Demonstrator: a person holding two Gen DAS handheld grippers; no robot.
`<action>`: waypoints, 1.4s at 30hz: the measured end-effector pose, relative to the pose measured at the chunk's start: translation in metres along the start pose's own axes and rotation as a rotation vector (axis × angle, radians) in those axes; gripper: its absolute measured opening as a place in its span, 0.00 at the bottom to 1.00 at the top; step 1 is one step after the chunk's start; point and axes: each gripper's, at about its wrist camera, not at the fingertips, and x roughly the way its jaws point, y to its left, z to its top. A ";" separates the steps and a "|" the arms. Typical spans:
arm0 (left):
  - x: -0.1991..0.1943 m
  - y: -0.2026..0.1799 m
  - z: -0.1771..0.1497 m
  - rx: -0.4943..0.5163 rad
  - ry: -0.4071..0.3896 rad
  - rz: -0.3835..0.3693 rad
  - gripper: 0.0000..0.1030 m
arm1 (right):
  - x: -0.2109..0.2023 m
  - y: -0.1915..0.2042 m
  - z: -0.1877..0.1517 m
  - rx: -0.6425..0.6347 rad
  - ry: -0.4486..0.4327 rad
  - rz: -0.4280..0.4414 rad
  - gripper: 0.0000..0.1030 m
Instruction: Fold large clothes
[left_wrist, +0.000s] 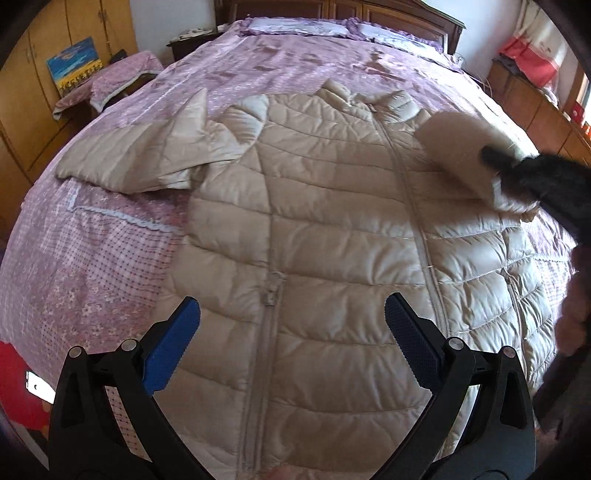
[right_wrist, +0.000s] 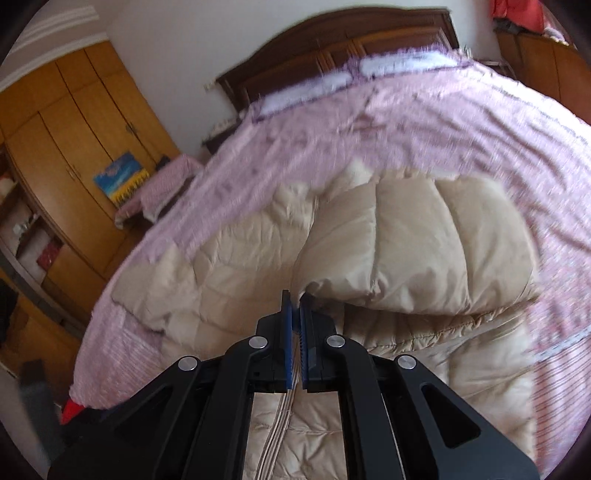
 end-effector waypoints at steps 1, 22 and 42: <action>0.000 0.003 0.000 -0.004 0.000 0.001 0.96 | 0.011 0.001 -0.005 0.001 0.025 -0.007 0.04; 0.001 0.017 -0.002 -0.017 -0.002 0.002 0.96 | 0.010 0.020 -0.028 -0.052 0.060 0.002 0.69; -0.007 -0.097 0.043 0.276 -0.043 -0.097 0.96 | -0.083 -0.075 -0.046 0.103 -0.007 -0.346 0.83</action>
